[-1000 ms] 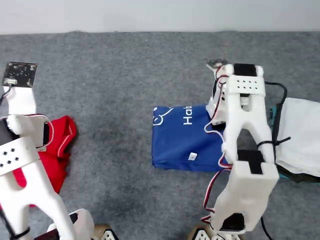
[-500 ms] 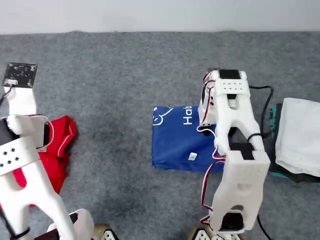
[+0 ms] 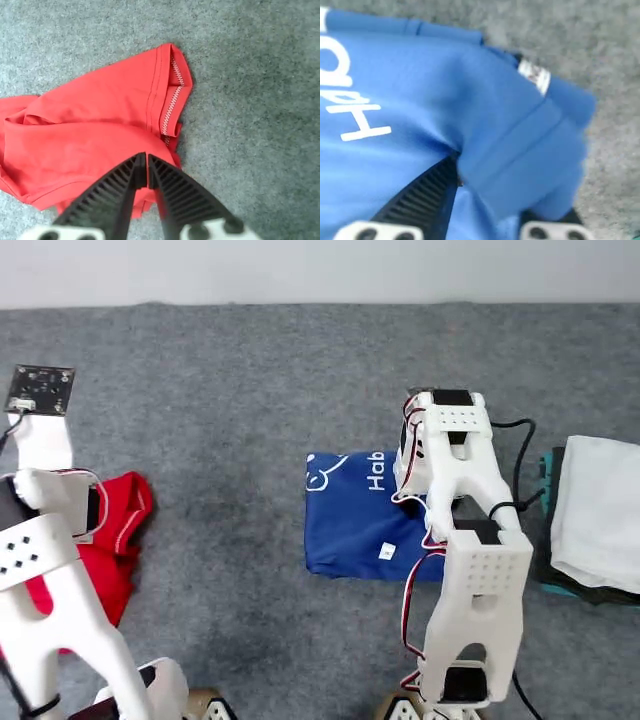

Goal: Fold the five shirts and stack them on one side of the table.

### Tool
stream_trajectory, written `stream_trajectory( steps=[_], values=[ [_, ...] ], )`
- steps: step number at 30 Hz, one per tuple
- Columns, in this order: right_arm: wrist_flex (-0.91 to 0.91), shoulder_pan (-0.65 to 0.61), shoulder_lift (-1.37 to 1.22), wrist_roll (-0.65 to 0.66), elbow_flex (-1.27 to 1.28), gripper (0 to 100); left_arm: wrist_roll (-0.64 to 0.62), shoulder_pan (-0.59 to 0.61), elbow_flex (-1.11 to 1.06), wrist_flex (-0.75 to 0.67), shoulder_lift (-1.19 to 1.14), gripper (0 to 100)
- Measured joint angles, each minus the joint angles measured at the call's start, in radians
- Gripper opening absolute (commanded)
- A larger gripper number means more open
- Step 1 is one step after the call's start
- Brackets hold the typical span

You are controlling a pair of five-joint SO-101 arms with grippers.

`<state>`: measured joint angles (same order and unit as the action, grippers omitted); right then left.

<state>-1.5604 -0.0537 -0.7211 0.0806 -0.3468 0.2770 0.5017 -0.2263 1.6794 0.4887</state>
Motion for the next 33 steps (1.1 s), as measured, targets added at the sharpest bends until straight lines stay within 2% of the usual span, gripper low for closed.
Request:
stream_trajectory(
  steps=[6, 9, 18, 23, 27, 31, 33],
  values=[
    [-0.012, 0.014, 0.002, 0.127, 0.0, 0.9, 0.0, 0.0, 0.0, 0.0, 0.0, 1],
    [-0.017, 0.032, 0.017, 0.253, 0.0, 1.0, 0.0, 0.0, 0.0, 0.0, 0.0, 1],
    [0.126, 0.155, 0.057, 0.919, -0.052, 1.0, 0.0, 0.0, 0.0, 0.0, 0.0, 1],
    [0.207, 0.15, 0.057, 1.189, -0.109, 1.0, 0.0, 0.0, 0.0, 0.0, 0.0, 1],
    [0.269, 0.112, 0.057, 1.28, -0.12, 1.0, 0.0, 0.0, 0.0, 0.0, 0.0, 1],
    [0.282, 0.077, 0.057, 1.29, -0.12, 1.3, 0.0, 0.0, 0.0, 0.0, 0.0, 1],
    [0.287, 0.074, 0.063, 1.287, -0.12, 4.6, 0.0, 0.0, 0.0, 0.0, 0.0, 1]
  ],
)
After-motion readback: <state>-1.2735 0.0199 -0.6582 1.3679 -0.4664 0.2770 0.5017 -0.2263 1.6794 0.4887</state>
